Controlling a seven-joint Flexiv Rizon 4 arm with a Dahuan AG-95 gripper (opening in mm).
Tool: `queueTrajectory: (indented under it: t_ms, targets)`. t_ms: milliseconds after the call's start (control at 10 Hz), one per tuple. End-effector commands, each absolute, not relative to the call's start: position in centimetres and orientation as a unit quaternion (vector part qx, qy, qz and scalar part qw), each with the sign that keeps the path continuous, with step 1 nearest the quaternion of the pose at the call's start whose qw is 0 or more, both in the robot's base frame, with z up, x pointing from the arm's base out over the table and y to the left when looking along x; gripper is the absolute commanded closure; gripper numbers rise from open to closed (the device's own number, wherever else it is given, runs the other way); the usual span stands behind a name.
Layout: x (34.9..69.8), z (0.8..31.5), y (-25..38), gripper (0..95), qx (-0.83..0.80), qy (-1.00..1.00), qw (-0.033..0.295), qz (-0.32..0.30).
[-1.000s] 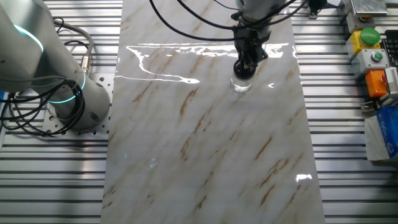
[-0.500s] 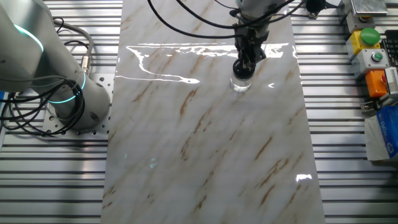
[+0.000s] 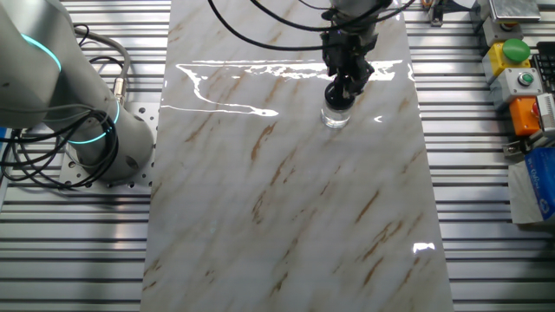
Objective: Screw the lid onto the jar
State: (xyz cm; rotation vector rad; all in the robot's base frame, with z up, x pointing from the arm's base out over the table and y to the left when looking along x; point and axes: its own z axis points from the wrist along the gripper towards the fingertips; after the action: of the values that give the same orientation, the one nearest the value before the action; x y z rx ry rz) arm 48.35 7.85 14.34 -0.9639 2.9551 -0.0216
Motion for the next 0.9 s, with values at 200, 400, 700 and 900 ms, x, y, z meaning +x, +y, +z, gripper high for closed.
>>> queueTrajectory:
  t_ms: [200,400,700,900]
  targets:
    - [48.36,14.48,7.8,57.0,-0.496,0.866,0.011,-0.058]
    - [48.36,14.48,7.8,95.0,-0.487,0.871,0.012,-0.057]
    - [48.36,14.48,7.8,95.0,-0.475,0.879,0.016,-0.044]
    - [48.34,14.5,7.79,95.0,-0.465,0.885,0.017,-0.032]
